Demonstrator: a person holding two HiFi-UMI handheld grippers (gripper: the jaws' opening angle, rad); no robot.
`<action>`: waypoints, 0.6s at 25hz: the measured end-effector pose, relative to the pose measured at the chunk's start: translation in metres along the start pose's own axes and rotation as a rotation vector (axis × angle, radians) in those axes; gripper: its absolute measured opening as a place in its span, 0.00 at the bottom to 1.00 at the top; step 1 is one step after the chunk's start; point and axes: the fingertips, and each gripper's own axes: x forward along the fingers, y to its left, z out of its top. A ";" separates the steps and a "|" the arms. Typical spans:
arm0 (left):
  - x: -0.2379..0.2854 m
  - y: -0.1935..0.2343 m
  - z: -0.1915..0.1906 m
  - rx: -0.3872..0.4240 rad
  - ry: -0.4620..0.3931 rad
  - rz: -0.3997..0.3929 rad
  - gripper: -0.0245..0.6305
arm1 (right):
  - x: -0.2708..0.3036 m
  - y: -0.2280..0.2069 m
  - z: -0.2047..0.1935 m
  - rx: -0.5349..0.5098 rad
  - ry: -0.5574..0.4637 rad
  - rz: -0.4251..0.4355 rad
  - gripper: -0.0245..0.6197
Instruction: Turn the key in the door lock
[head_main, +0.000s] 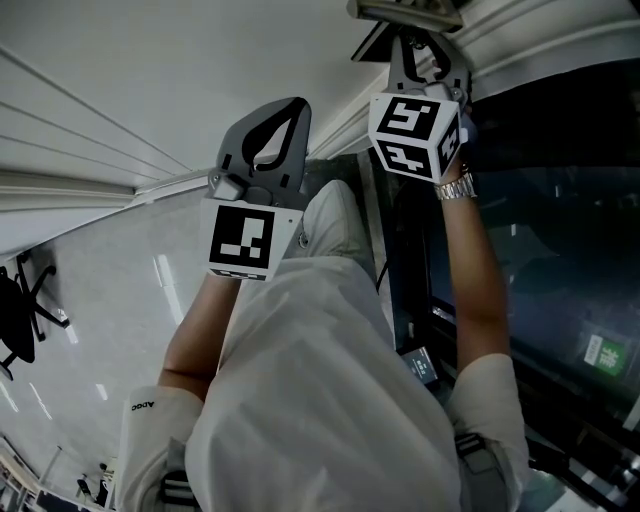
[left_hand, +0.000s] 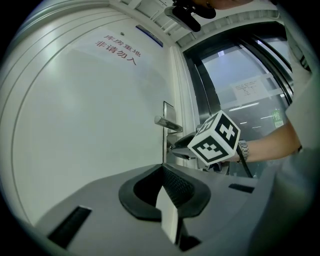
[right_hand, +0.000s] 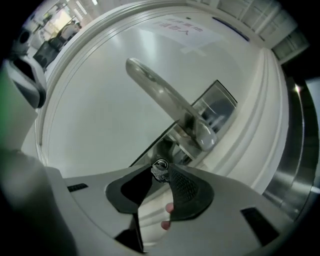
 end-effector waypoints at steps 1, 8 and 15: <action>0.000 0.000 0.000 0.000 0.000 -0.001 0.05 | 0.000 -0.001 0.000 0.059 -0.001 0.014 0.21; 0.001 0.000 -0.001 -0.011 -0.004 -0.004 0.05 | 0.002 -0.002 -0.002 0.261 -0.001 0.061 0.21; 0.002 0.001 0.001 -0.014 -0.006 -0.006 0.05 | 0.002 -0.006 -0.004 0.535 0.014 0.163 0.21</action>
